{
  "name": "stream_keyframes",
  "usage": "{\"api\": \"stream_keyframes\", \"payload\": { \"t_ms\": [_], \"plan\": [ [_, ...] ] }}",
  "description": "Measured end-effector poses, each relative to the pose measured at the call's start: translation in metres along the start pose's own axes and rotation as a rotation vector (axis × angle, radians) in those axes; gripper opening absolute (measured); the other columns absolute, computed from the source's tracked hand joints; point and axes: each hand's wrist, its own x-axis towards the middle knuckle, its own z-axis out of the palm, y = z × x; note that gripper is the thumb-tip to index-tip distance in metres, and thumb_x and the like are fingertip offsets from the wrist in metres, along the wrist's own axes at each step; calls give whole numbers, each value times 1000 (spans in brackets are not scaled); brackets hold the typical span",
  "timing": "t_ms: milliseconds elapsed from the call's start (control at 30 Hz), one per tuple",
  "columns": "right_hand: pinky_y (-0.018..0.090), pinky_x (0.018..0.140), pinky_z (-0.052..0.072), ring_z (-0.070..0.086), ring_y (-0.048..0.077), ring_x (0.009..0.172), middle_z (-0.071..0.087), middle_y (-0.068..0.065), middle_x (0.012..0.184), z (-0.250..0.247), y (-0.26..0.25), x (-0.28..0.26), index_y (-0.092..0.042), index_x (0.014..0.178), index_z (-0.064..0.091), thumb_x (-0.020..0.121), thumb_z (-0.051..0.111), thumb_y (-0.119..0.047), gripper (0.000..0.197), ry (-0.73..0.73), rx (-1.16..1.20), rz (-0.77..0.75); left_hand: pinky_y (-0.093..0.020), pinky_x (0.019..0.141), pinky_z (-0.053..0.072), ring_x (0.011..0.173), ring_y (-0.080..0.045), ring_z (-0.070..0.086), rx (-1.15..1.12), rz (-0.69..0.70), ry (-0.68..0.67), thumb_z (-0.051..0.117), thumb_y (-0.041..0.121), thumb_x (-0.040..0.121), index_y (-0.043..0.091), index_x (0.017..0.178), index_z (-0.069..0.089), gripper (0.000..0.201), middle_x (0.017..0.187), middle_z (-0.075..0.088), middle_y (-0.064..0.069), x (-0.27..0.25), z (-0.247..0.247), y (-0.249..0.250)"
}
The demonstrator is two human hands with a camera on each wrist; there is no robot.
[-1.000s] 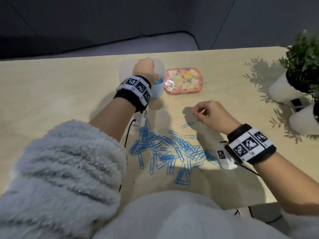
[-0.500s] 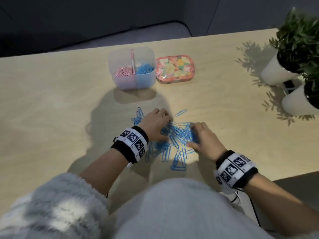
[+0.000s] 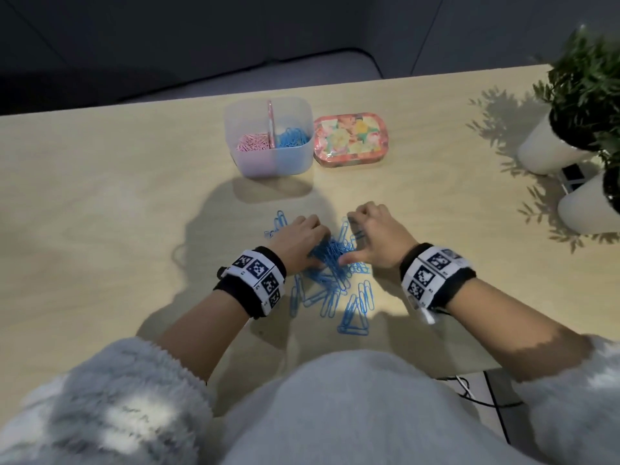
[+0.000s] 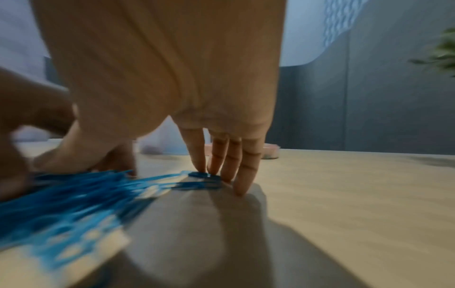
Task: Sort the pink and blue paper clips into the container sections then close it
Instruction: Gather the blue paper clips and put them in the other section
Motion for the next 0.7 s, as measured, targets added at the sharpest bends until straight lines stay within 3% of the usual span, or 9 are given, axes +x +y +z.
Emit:
{"api": "stream_keyframes", "payload": {
  "t_ms": [100, 167, 267, 433, 533, 633, 700],
  "plan": [
    [40, 93, 41, 40, 28, 110, 45, 10, 119, 19, -21, -4, -12, 124, 49, 66, 73, -53, 75, 22, 18, -60, -36, 89, 37, 112, -28, 46, -1, -38, 38, 61, 30, 84, 9, 121, 48, 44, 120, 49, -11, 4, 4, 2],
    [42, 91, 42, 41, 30, 110, 46, 12, 119, 28, -31, -2, -10, 119, 52, 75, 70, -32, 53, 60, 48, -53, -36, 89, 37, 110, -29, 48, -26, -60, 55, 59, 27, 86, 7, 116, 51, 37, 117, 50, -12, 5, 5, 1],
    [47, 84, 45, 48, 36, 104, 51, 18, 111, 30, -38, 6, -4, 108, 59, 82, 50, -4, 28, 129, 107, -28, -39, 88, 40, 108, -31, 49, -70, -78, 85, 59, 23, 87, 5, 111, 54, 31, 113, 52, -14, 5, 5, -1],
    [40, 83, 41, 55, 36, 101, 61, 20, 106, 19, -33, 18, -4, 101, 64, 83, 50, -4, 23, 98, 51, -46, -43, 82, 45, 106, -32, 54, -16, -107, 89, 50, 18, 91, 7, 108, 58, 22, 110, 56, -14, 4, 3, -8],
    [33, 82, 43, 60, 33, 99, 68, 18, 103, 2, -28, 23, -6, 98, 69, 80, 58, -4, 21, 122, 171, -14, -42, 79, 44, 106, -32, 54, -58, -135, 113, 50, 18, 91, 8, 108, 59, 22, 111, 57, -14, 3, 2, -12],
    [23, 73, 43, 61, 16, 79, 70, 14, 92, -29, -29, 37, -3, 95, 71, 80, 65, -5, 16, 151, 373, 19, -40, 82, 44, 103, -32, 57, -152, -162, 175, 52, 20, 90, 9, 106, 61, 22, 110, 59, -13, -2, 1, -15],
    [20, 62, 45, 55, 3, 59, 63, 4, 72, -57, -37, 53, -5, 84, 69, 79, 68, -4, 4, 170, 518, 26, -40, 83, 45, 100, -32, 58, -220, -185, 214, 54, 20, 89, 11, 104, 62, 20, 108, 61, -11, -6, -1, -18]
  ]
}}
